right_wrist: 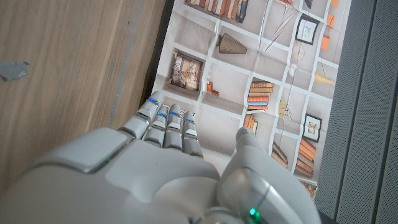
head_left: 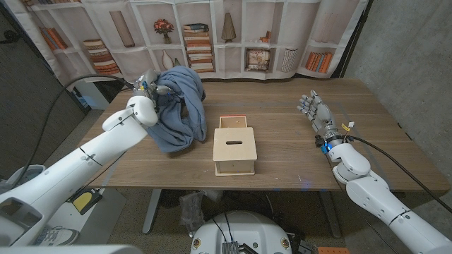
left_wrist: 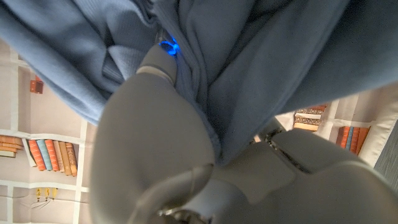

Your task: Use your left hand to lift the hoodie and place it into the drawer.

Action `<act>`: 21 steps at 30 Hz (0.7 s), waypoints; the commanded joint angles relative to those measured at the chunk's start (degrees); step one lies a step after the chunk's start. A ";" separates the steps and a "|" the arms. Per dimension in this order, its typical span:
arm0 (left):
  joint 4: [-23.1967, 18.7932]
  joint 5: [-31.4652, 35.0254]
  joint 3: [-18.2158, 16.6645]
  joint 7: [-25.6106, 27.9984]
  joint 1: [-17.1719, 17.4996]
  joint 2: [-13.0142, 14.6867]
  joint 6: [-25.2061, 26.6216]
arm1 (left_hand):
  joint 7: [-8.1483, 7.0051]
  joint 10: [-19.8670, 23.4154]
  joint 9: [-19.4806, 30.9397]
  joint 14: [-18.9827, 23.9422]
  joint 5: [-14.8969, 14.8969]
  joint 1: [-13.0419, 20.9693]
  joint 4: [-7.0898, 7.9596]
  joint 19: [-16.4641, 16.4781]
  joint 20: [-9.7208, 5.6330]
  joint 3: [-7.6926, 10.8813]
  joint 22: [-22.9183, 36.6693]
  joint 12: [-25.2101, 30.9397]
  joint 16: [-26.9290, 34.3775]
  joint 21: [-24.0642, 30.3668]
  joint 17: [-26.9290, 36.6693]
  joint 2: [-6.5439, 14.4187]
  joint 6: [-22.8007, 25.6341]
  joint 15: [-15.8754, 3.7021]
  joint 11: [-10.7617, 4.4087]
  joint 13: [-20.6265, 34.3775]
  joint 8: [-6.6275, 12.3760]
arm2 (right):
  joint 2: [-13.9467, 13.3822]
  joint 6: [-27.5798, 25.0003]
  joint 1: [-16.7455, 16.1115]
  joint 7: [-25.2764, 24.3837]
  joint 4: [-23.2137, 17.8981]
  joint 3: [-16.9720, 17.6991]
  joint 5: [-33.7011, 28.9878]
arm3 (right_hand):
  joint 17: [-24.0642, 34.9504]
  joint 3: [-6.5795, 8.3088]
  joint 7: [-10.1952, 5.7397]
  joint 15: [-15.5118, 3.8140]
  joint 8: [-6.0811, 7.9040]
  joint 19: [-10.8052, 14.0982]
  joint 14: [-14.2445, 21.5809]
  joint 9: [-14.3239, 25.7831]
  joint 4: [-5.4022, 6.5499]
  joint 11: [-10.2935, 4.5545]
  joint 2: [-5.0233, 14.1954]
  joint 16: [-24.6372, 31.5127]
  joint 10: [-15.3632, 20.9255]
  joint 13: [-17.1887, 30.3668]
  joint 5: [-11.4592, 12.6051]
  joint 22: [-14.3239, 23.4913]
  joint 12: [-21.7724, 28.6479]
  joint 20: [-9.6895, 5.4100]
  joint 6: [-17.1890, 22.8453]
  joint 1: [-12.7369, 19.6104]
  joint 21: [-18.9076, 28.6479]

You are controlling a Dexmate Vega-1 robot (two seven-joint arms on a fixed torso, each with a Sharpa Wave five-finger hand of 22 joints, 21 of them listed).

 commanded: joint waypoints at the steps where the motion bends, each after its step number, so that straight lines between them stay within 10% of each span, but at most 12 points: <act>1: -1.69 1.06 -0.31 -0.29 -0.97 0.24 1.03 | 0.16 0.82 0.30 2.62 0.36 11.44 0.82 -0.34 -1.62 1.39 0.04 -0.40 0.32 0.68 0.35 11.85 0.65 -5.90 0.18 0.29 0.06 | 0.38 0.23 0.37 -0.16 0.29 -0.26 -0.35 | 0.17 0.01 0.21 0.19 0.09 0.61 0.58 0.09 -0.41 0.05 -0.32 -0.04 0.39 0.20 0.23 0.28 -0.08 -0.12 0.27 0.32 -0.06; 21: -4.75 1.95 -1.19 -0.11 -0.41 0.57 2.69 | 0.15 0.98 0.38 2.92 0.34 11.09 0.85 -0.60 -1.61 1.77 -0.38 -0.94 0.08 1.73 0.54 11.73 0.88 -5.95 0.09 0.91 -0.09 | 0.17 0.49 -0.11 -0.16 -0.32 -0.15 -0.53 | 0.17 -0.03 0.21 0.18 0.10 0.74 0.68 0.09 -0.48 0.09 -0.29 -0.02 0.51 0.20 0.23 0.29 -0.04 -0.05 0.27 0.30 -0.24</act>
